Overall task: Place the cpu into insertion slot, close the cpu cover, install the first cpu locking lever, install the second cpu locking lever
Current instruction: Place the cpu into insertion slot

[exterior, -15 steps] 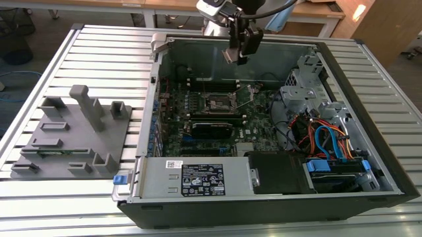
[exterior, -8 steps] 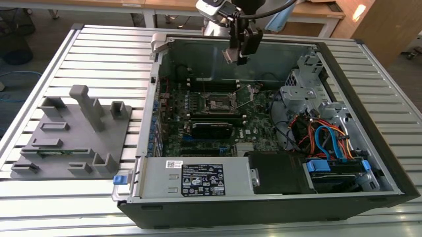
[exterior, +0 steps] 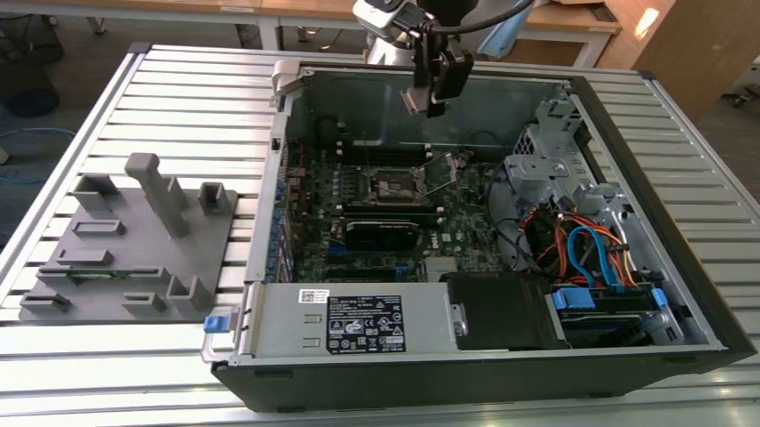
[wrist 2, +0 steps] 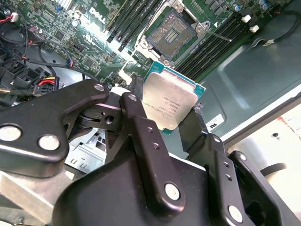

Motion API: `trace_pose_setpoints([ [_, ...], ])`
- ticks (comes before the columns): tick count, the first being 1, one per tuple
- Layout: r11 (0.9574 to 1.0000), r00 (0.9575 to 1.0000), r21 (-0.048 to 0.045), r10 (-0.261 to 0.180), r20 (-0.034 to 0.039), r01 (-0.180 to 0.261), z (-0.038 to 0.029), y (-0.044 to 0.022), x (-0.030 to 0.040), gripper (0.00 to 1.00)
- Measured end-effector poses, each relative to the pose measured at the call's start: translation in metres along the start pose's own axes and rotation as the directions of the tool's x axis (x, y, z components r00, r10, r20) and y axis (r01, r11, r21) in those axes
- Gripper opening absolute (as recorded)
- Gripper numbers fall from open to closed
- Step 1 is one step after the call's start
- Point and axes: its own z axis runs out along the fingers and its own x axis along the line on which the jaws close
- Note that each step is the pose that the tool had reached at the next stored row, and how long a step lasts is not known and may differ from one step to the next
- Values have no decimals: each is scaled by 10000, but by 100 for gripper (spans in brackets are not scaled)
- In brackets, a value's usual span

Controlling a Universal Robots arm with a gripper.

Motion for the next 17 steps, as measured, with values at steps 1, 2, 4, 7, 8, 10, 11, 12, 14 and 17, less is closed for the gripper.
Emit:
trace_pose_setpoints([
  [1,10000,10000,0,8,1,-8,0,0,0,54],
  [2,10000,10000,0,16,1,-16,0,0,0,54],
  [4,10000,10000,0,33,3,-33,0,0,0,54],
  [7,10000,10000,-1,62,5,-62,0,0,0,54],
  [8,10000,10000,-2,72,6,-72,0,0,0,54],
  [10,10000,10000,-2,94,8,-94,0,0,0,54],
  [11,9999,9999,-2,104,9,-104,0,0,0,54],
  [12,9999,9999,-2,115,10,-115,0,0,0,54],
  [14,9999,9999,-2,136,13,-136,0,0,0,54],
  [17,9999,9999,-3,167,15,-167,0,0,0,54],
])
